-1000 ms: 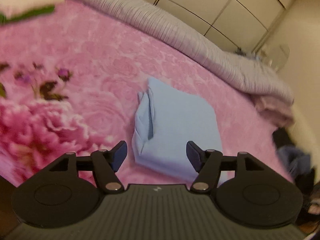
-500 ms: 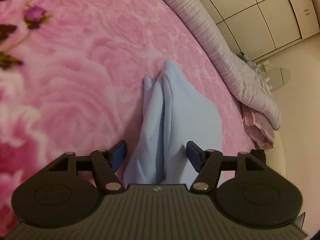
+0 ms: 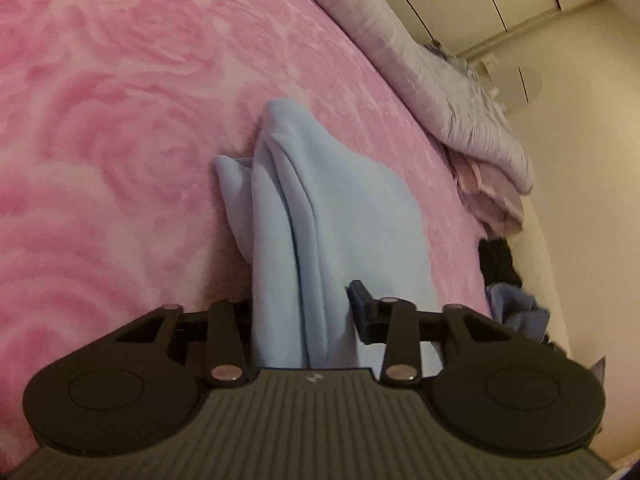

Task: Fold clothes
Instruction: 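Lift the folded sweatshirt with both grippers and carry it toward the white towel stack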

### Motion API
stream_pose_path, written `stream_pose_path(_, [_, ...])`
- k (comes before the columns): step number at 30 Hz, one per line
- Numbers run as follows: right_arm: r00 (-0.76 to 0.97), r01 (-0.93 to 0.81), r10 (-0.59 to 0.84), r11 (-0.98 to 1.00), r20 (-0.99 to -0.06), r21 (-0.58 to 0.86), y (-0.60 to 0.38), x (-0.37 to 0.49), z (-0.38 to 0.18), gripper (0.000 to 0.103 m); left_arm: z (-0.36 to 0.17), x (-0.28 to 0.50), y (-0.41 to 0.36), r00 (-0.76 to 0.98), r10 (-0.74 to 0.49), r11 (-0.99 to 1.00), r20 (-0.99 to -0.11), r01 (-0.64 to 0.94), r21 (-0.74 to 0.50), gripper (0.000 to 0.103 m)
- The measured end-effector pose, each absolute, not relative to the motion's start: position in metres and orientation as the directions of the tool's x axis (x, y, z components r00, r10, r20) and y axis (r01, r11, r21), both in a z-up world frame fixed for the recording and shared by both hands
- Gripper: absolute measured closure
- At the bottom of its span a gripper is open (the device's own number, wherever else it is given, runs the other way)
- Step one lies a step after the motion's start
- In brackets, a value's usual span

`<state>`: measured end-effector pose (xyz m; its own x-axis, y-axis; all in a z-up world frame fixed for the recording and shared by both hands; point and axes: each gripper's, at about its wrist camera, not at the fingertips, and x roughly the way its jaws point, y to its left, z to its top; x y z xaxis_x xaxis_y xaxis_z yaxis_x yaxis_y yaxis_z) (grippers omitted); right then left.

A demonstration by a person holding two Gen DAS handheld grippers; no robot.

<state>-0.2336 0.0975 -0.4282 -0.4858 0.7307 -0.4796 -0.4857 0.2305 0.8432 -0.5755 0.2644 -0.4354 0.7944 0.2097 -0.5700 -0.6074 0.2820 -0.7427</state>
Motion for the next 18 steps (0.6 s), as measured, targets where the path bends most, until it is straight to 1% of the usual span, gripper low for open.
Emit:
stream_pose_path(1, [-0.485,-0.488,0.728,0.234,-0.485,0.841,0.098,-0.234,-0.429,0.065,-0.434,-0.574,0.264,0.793,0.206,0.278,-0.573,-0.609,-0.742,0.077])
stream_pose_path(2, [-0.484,-0.49,0.725,0.238,-0.49,0.838,0.098,-0.235,-0.43,0.07,-0.433,-0.572,0.264,0.79,0.202,0.275,-0.579,-0.613,-0.74,0.079])
stream_pose_path(3, [-0.483,-0.493,0.723,0.242,-0.494,0.836,0.098,-0.236,-0.43,0.071,-0.431,-0.571,0.265,0.785,0.197,0.271,-0.587,-0.619,-0.737,0.079])
stream_pose_path(5, [-0.484,-0.489,0.707,0.27,-0.516,0.829,0.101,-0.237,-0.427,0.076,-0.427,-0.57,0.269,0.776,0.179,0.236,-0.605,-0.631,-0.739,0.084])
stream_pose_path(9, [-0.482,-0.501,0.651,0.344,-0.586,0.794,0.115,-0.241,-0.404,0.079,-0.406,-0.569,0.282,0.754,0.139,0.171,-0.642,-0.657,-0.734,0.088])
stream_pose_path(15, [-0.531,-0.456,0.616,0.372,-0.583,0.808,0.135,-0.245,-0.343,0.082,-0.343,-0.582,0.288,0.716,0.128,0.088,-0.686,-0.697,-0.711,0.089])
stream_pose_path(18, [-0.557,-0.454,0.587,0.377,-0.587,0.807,0.148,-0.255,-0.311,0.082,-0.307,-0.601,0.288,0.711,0.154,0.053,-0.686,-0.699,-0.713,0.089])
